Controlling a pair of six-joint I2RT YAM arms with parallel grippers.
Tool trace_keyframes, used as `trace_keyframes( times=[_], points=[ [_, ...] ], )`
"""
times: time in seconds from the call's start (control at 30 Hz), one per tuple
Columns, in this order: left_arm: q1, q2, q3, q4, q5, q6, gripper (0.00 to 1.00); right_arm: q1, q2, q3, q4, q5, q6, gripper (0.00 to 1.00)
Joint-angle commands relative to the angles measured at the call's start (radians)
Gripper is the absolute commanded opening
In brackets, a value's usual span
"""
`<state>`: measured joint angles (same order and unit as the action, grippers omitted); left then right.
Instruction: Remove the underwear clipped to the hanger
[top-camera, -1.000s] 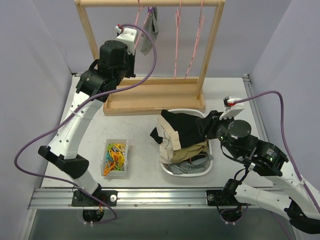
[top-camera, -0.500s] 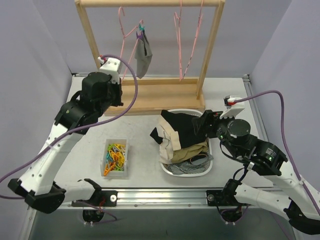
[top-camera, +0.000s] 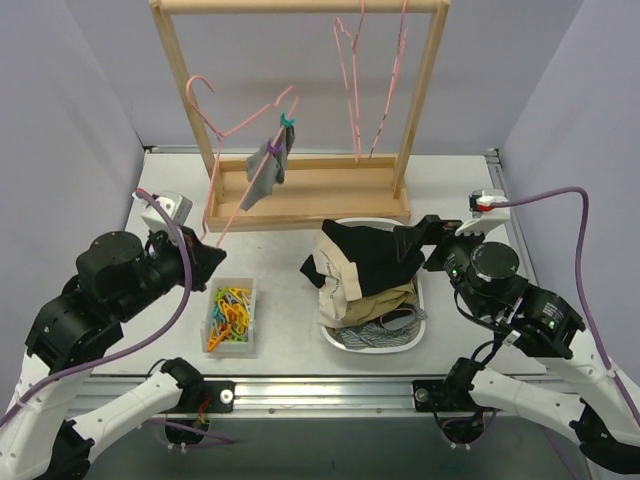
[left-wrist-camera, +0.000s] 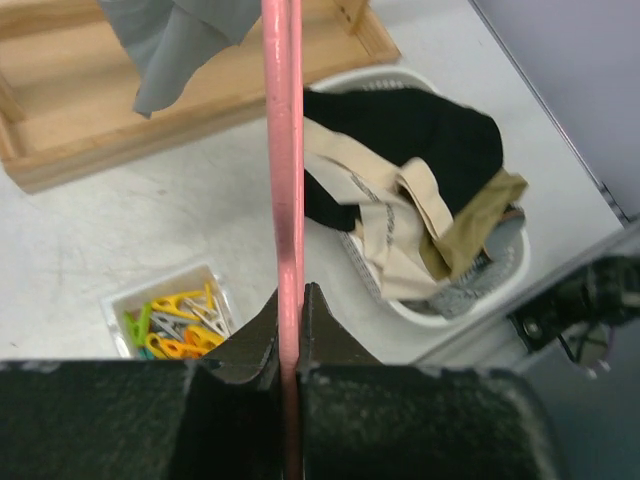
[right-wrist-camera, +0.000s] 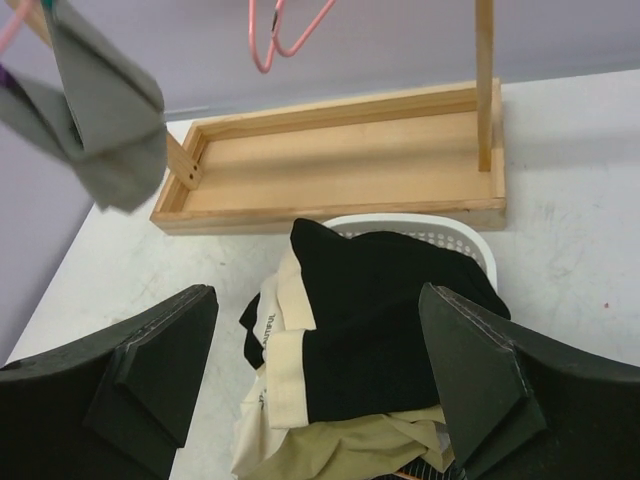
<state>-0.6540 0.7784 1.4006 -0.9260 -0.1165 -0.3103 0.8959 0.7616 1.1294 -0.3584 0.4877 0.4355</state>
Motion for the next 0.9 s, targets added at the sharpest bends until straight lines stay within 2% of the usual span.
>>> trace_keyframes(
  times=[0.0,0.1,0.2,0.47,0.5,0.57,0.7,0.77,0.87],
  points=[
    [-0.006,-0.053,-0.029,-0.105,0.257,-0.042,0.02,-0.006,-0.039,0.027,0.045,0.109,-0.014,0.84],
    [-0.007,-0.111,-0.051,-0.112,0.430,-0.070,0.02,-0.006,-0.071,0.026,0.047,0.150,-0.014,0.85],
    [-0.004,-0.146,-0.046,-0.134,0.520,-0.056,0.02,-0.006,-0.085,0.021,0.045,0.163,-0.009,0.85],
    [-0.006,-0.168,-0.181,-0.102,0.408,-0.090,0.02,-0.005,-0.148,0.010,0.029,0.161,0.025,0.85],
    [-0.004,-0.166,-0.177,-0.108,0.312,-0.098,0.02,-0.006,-0.151,0.006,0.024,0.161,0.026,0.86],
    [-0.004,-0.160,-0.152,-0.123,0.218,-0.099,0.02,-0.005,-0.160,0.004,0.015,0.166,0.026,0.86],
    [-0.003,-0.179,-0.063,-0.139,0.092,-0.104,0.02,-0.005,-0.179,-0.014,0.006,0.175,0.028,0.86],
    [-0.003,-0.171,-0.031,-0.129,0.071,-0.098,0.02,-0.005,-0.182,-0.023,0.004,0.176,0.029,0.86],
    [-0.003,-0.104,-0.038,-0.120,0.113,-0.098,0.02,-0.005,-0.177,-0.031,0.004,0.177,0.028,0.87]
  ],
)
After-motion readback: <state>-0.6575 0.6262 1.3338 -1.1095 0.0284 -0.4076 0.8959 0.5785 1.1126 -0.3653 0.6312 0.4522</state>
